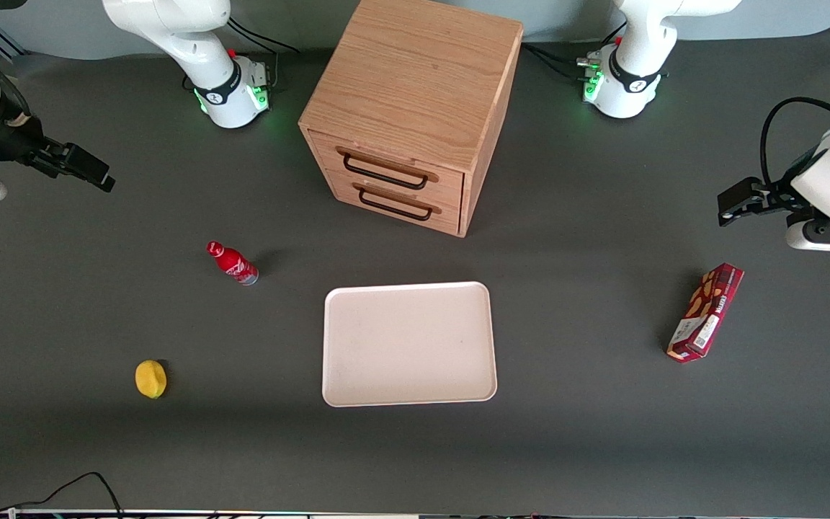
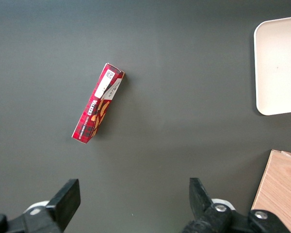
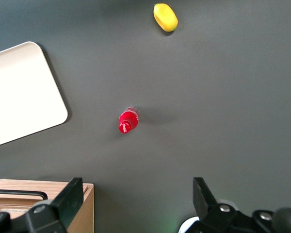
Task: Place coke bottle on tray
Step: 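Move the right gripper down over the small red Coca-Cola bottle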
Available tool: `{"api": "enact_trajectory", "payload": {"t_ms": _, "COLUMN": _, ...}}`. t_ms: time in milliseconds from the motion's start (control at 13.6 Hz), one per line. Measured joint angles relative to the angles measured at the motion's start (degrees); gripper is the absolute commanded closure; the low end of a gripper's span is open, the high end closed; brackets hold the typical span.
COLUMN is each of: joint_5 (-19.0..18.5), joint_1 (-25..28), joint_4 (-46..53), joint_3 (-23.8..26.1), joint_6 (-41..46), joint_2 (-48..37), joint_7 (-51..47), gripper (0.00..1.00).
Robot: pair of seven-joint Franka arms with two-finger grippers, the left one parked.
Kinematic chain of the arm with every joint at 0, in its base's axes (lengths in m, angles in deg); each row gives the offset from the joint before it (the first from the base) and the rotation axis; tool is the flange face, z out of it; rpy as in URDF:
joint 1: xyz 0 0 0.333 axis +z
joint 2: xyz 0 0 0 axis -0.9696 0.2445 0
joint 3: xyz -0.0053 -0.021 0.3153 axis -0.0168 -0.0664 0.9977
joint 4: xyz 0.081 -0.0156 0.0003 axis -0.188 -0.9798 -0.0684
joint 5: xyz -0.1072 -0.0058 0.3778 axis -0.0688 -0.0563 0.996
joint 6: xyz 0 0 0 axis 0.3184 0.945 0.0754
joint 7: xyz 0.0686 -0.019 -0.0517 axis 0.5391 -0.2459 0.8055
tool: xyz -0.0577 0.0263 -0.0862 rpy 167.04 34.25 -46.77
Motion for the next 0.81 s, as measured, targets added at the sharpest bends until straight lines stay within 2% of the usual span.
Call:
{"api": "enact_trajectory", "payload": {"t_ms": 441, "joint_5": 0.10, "joint_1": 0.08, "joint_4": 1.07, "joint_3": -0.71, "joint_6": 2.52, "joint_2": 0.94, "joint_7": 0.17, "gripper": 0.00}}
{"api": "enact_trajectory", "payload": {"t_ms": 588, "joint_5": 2.21, "joint_1": 0.27, "joint_4": 0.36, "joint_3": -0.63, "joint_6": 2.90, "joint_2": 1.30, "joint_7": 0.19, "gripper": 0.00}}
{"api": "enact_trajectory", "payload": {"t_ms": 809, "joint_5": 3.89, "joint_1": 0.40, "joint_4": -6.58, "joint_3": 0.99, "joint_6": -3.26, "joint_2": 1.98, "joint_7": 0.20, "gripper": 0.00}}
